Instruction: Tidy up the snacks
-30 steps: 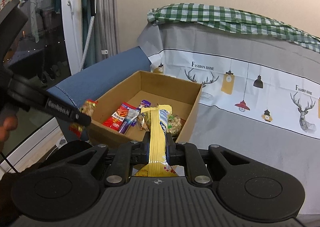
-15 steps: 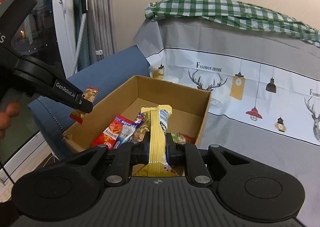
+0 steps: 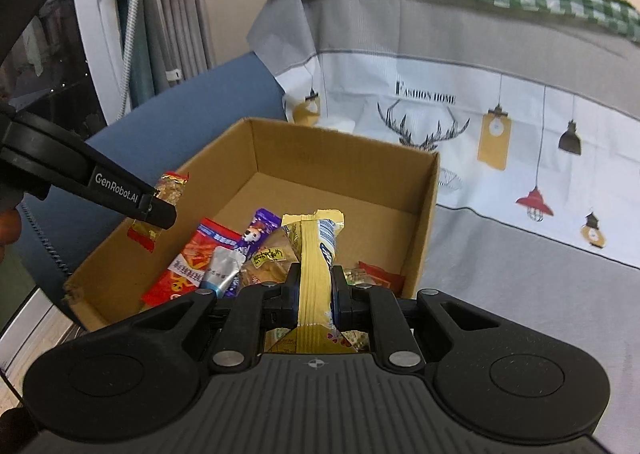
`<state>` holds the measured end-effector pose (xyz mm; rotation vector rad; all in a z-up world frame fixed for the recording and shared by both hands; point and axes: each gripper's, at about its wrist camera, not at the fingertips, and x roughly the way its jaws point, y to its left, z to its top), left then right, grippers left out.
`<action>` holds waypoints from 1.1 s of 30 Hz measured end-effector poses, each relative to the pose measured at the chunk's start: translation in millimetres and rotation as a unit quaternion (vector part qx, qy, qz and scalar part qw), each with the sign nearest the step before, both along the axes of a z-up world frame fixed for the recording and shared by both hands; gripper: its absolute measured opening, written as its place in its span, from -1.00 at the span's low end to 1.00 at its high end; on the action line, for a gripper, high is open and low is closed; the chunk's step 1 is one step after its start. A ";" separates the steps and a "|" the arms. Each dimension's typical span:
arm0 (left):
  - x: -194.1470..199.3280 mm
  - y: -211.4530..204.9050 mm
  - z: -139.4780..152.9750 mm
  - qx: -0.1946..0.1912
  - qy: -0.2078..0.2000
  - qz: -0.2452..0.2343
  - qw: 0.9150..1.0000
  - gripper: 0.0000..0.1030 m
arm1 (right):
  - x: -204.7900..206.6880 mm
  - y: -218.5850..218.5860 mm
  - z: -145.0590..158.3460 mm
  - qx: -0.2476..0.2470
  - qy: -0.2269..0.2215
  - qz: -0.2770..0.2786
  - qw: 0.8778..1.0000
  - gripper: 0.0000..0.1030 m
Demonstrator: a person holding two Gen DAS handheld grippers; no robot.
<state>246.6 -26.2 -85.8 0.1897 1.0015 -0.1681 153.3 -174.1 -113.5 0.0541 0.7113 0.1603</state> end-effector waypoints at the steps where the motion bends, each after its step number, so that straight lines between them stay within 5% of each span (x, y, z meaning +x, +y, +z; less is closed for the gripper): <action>1: 3.8 0.1 -3.6 0.002 0.003 0.000 1.000 -0.66 | 3.9 -0.1 -3.1 0.000 0.002 -0.001 1.000 -0.72; 8: 26.0 -2.9 -25.0 0.021 0.017 0.005 1.000 -0.65 | 30.6 0.8 -21.3 -0.005 0.016 0.000 1.000 -0.72; 9: 28.9 -3.0 -27.7 0.023 0.019 0.006 1.000 -0.48 | 32.3 1.0 -22.7 -0.006 0.016 0.000 1.000 -0.72; 10: 32.1 -3.2 -29.7 0.026 0.023 0.006 0.999 0.21 | 35.2 1.2 -24.0 -0.008 0.016 -0.001 1.000 -0.70; 11: 34.4 -3.7 -30.8 0.031 0.027 0.008 0.999 0.65 | 38.3 1.3 -25.2 -0.009 0.015 -0.001 1.000 -0.69; 12: 35.5 -3.6 -30.7 0.037 0.027 0.012 0.999 0.96 | 41.1 1.4 -25.9 -0.011 0.013 -0.001 1.000 -0.46; 13: 33.1 -3.1 -28.6 0.039 0.016 0.018 0.999 1.00 | 43.2 1.4 -25.4 -0.013 0.013 -0.001 1.000 0.06; 15: 25.6 -2.1 -24.8 0.046 0.007 0.016 0.999 0.99 | 44.0 2.9 -23.1 -0.024 0.014 -0.002 1.000 0.68; 19: 3.0 3.5 -19.4 0.045 0.017 0.022 0.999 0.99 | 25.9 12.7 -17.8 -0.063 0.015 0.011 0.998 0.76; 24: -44.8 12.1 -5.1 0.037 0.017 0.026 0.999 0.99 | -25.3 19.8 -2.1 -0.046 0.025 0.018 0.998 0.82; 33: -141.3 27.5 25.7 0.033 -0.027 0.031 0.999 0.99 | -116.6 13.0 39.9 -0.026 -0.020 -0.024 0.999 0.90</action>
